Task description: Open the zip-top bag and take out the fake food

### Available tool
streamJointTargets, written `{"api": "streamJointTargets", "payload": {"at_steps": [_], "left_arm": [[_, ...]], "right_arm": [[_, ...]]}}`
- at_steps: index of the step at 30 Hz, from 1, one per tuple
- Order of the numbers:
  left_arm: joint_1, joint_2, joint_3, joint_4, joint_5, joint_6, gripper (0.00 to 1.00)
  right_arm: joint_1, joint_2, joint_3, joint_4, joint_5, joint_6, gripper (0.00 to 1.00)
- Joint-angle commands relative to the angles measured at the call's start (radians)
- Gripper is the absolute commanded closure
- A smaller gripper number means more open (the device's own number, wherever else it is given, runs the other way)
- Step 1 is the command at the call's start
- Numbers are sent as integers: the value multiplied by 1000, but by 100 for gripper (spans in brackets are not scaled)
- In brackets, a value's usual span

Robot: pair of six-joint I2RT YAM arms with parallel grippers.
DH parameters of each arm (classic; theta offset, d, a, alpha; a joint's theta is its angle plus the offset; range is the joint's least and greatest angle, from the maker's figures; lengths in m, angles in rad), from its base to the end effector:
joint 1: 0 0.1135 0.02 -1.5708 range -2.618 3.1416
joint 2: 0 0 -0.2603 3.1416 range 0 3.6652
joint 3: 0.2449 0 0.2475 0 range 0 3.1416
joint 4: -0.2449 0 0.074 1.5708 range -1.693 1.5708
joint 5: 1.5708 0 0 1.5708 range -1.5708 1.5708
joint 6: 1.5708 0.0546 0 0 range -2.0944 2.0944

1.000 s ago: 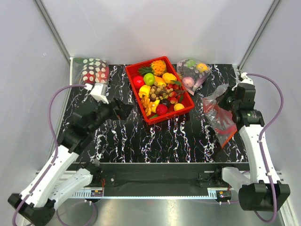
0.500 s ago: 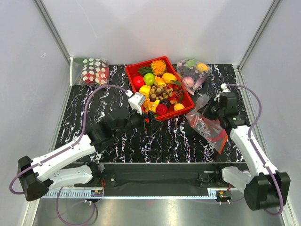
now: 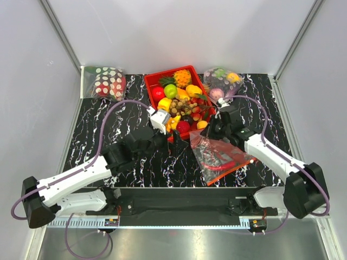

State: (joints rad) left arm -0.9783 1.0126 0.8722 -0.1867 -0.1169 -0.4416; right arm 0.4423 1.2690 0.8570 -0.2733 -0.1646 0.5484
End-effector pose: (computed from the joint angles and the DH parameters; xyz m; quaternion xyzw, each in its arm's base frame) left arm 0.1447 -0.2036 0.3189 0.1823 0.7914 -0.3430 0.4720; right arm 0.2544 0.1304 0.2399 0.0126 0.9011 0.2683 0.3403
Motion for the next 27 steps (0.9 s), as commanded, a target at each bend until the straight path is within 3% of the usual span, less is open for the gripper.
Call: {"api": "streamJointTargets", "payload": {"at_steps": [1,3,4,5,6,11,13,15,20,24,27], "left_arm": [[-28,24,-15,35,-50,24,1],[-52,47,-19,41,-72,27,1],[-69,55,-19,44,-81,29,1],[-79,69,-22,49,-93,29,1],[-86,76,-30,59,-96,27,1],[-125,113,-87,101,-95,-2,1],[-132,119,-125,134,-83,-17,1],[-138,129,-148,182,-57,-23,1],[-186,193,-180,274,-27,-20,1],[-212,286,-177,328,9,-31,1],[-221,345,-191,404,65,-55,1]], "right_arm": [[78,29,48,98,-16,44,100],[107,52,56,115,-32,47,98],[108,59,63,114,-41,41,91],[108,69,80,96,-36,35,81],[108,67,91,74,-21,24,54],[107,-31,134,-84,158,-66,3],[99,-74,123,-121,276,-80,0],[66,-128,88,-159,301,-96,0],[-149,-210,-48,-167,177,-50,0],[-192,-208,-117,-145,189,-22,0],[-253,-160,-156,-109,113,-7,0]]}}
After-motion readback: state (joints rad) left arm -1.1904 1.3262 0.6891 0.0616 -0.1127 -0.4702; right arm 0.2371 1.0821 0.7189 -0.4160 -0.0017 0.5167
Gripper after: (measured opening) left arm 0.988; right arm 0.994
